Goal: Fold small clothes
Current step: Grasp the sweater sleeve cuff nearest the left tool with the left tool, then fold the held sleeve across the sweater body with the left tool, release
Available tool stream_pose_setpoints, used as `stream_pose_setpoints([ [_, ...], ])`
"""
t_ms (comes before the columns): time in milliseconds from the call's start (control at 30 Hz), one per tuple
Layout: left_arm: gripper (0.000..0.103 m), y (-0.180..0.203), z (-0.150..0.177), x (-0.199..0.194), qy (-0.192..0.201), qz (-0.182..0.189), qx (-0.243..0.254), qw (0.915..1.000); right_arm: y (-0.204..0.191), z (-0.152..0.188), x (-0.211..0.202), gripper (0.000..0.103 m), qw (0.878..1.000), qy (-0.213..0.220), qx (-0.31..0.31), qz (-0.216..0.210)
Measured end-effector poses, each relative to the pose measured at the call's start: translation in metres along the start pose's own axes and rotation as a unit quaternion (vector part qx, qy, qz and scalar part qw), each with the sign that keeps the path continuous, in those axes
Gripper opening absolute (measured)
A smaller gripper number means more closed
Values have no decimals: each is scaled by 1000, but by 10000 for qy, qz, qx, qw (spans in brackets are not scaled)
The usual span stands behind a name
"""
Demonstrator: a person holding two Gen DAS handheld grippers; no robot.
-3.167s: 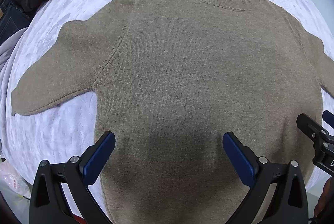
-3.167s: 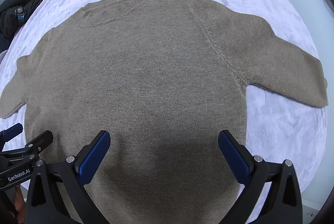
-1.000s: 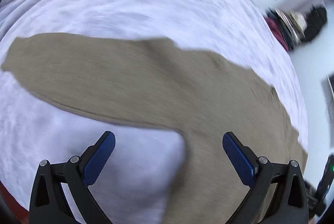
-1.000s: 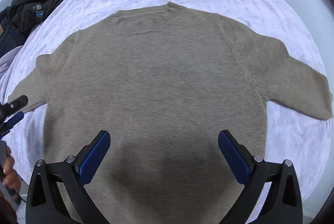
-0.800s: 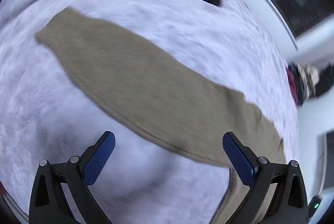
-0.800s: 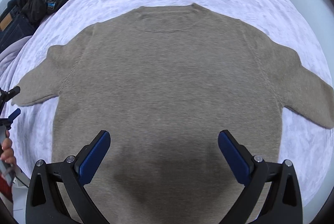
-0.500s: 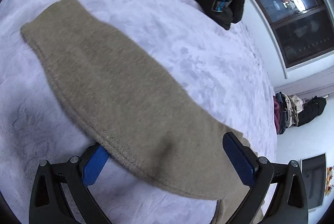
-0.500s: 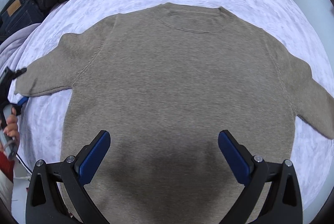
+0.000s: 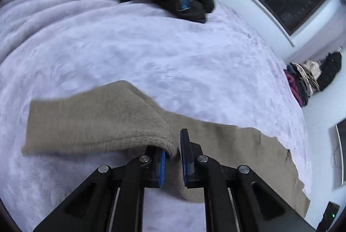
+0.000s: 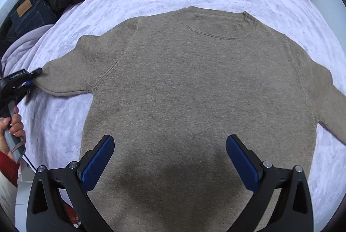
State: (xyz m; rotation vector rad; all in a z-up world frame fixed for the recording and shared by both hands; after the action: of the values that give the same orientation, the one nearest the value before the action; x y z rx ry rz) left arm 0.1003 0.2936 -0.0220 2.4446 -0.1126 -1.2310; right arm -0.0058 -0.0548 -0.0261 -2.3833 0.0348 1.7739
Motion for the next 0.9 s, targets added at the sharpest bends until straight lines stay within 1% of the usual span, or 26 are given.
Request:
stream_pose_setpoints([
  [33, 13, 21, -3, -4, 50, 140, 207, 9997, 5, -1, -1, 103, 10000, 7, 73, -15],
  [100, 13, 76, -9, -9, 98, 536, 652, 9964, 16, -3, -4, 103, 9997, 35, 236, -63],
  [167, 13, 129, -9, -6, 76, 875, 1023, 9909, 29, -5, -9, 103, 9991, 103, 397, -93],
  [200, 13, 159, -5, -3, 39, 1043, 1251, 9866, 37, -6, -13, 103, 9987, 150, 477, -85],
  [267, 13, 211, 12, 11, -147, 1303, 1633, 9778, 53, -7, -18, 103, 9980, 216, 588, -62],
  [333, 13, 259, 43, 33, -523, 1566, 1937, 9671, 73, -7, -24, 103, 9968, 280, 749, -11],
  [367, 13, 277, 59, 41, -666, 1585, 2113, 9622, 85, -6, -25, 103, 9959, 303, 855, 18],
  [400, 13, 292, 77, 52, -812, 1472, 2348, 9574, 94, -5, -26, 103, 9952, 307, 925, 37],
  [433, 13, 302, 92, 62, -909, 1265, 2563, 9540, 105, -4, -26, 103, 9942, 297, 1032, 73],
  [467, 13, 306, 103, 69, -1004, 1101, 2695, 9514, 114, -3, -25, 103, 9933, 283, 1113, 99],
  [500, 13, 308, 114, 76, -1129, 859, 2830, 9486, 125, -1, -24, 103, 9921, 257, 1218, 129],
  [533, 13, 305, 120, 78, -1184, 680, 2893, 9474, 132, 1, -23, 103, 9914, 237, 1279, 135],
  [600, 13, 292, 126, 76, -1215, 326, 2953, 9471, 142, 2, -21, 103, 9906, 215, 1345, 138],
  [667, 13, 275, 126, 70, -1167, 170, 2938, 9486, 145, 0, -19, 103, 9913, 217, 1291, 148],
  [733, 14, 254, 122, 54, -1112, -35, 2910, 9502, 137, -10, -20, 103, 9934, 286, 1105, 112],
  [767, 14, 243, 118, 43, -1066, -145, 2849, 9525, 128, -18, -20, 103, 9951, 345, 930, 55],
  [833, 14, 214, 111, 37, -1007, -470, 2693, 9566, 103, -33, -23, 103, 9975, 482, 503, -81],
  [867, 29, 195, 107, 32, -1002, -719, 2576, 9583, 86, -41, -23, 103, 9981, 560, 219, -145],
  [900, 49, 177, 103, 31, -994, -937, 2444, 9600, 66, -51, -23, 103, 9977, 643, -112, -203],
])
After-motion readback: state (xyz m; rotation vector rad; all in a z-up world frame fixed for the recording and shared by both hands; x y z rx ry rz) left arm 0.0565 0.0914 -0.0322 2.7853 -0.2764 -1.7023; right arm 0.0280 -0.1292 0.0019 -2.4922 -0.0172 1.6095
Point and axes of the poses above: each gripper's, at about its wrist camera, not at the fingertips, and x roughly the way its jaws point, y to its right, z to its underside, the point moved 7 cm from there along x, roughly the way its jaws point, and after that the axes turned 7 degrees about x, right-handed, at the moved point
